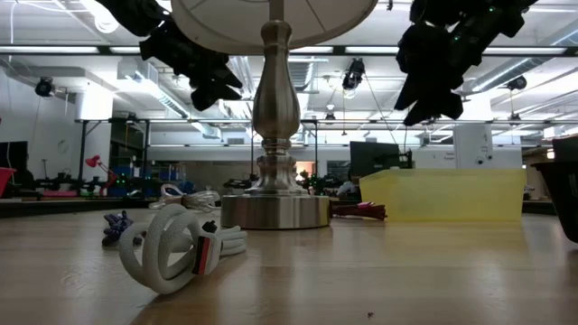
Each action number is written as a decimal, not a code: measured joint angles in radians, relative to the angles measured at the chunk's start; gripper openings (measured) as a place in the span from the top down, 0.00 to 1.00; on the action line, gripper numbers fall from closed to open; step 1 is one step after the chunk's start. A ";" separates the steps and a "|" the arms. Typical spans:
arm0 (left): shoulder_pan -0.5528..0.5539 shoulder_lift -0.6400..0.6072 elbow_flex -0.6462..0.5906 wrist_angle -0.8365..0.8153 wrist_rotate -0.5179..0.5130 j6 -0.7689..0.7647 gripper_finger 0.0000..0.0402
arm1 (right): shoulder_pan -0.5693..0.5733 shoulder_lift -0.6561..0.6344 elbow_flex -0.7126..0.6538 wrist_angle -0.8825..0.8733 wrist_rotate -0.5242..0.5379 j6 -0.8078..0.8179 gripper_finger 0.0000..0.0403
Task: Pick and place items into bin
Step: Put the red USB cable into the yellow bin
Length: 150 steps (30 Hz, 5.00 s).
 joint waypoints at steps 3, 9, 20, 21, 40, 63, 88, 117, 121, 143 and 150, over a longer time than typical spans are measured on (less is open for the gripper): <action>0.006 -0.010 0.000 0.009 -0.001 0.001 0.64 | 0.071 0.054 0.000 0.056 0.061 0.015 0.49; 0.015 -0.017 0.004 0.010 -0.002 0.001 0.64 | 0.131 0.168 0.000 0.159 0.152 0.040 0.49; 0.018 -0.026 0.007 0.009 -0.001 -0.008 0.64 | 0.123 0.350 0.000 0.361 0.139 -0.051 0.49; 0.018 -0.028 0.007 0.008 -0.001 -0.008 0.64 | 0.119 0.357 0.000 0.373 0.139 -0.058 0.49; 0.018 -0.030 0.004 0.001 -0.001 -0.012 0.64 | -0.096 0.448 0.003 0.569 0.058 -0.268 0.49; 0.018 -0.030 0.002 0.002 -0.001 -0.009 0.64 | -0.142 0.803 0.287 0.372 -0.262 -0.349 0.49; 0.018 -0.030 0.002 0.007 -0.001 -0.008 0.64 | -0.127 0.774 0.309 0.243 -0.276 -0.358 0.49; 0.018 -0.030 0.004 0.010 -0.001 -0.008 0.64 | -0.088 0.774 0.309 0.111 -0.199 -0.431 0.51; 0.018 -0.030 0.004 0.011 -0.001 -0.008 0.64 | -0.063 0.774 0.309 0.098 -0.203 -0.439 0.51; 0.018 -0.030 0.004 0.010 -0.001 -0.008 0.64 | -0.029 0.712 0.341 0.146 -0.204 -0.485 0.50; 0.018 -0.030 0.005 0.011 -0.001 -0.008 0.64 | -0.026 0.717 0.329 0.148 -0.118 -0.498 0.50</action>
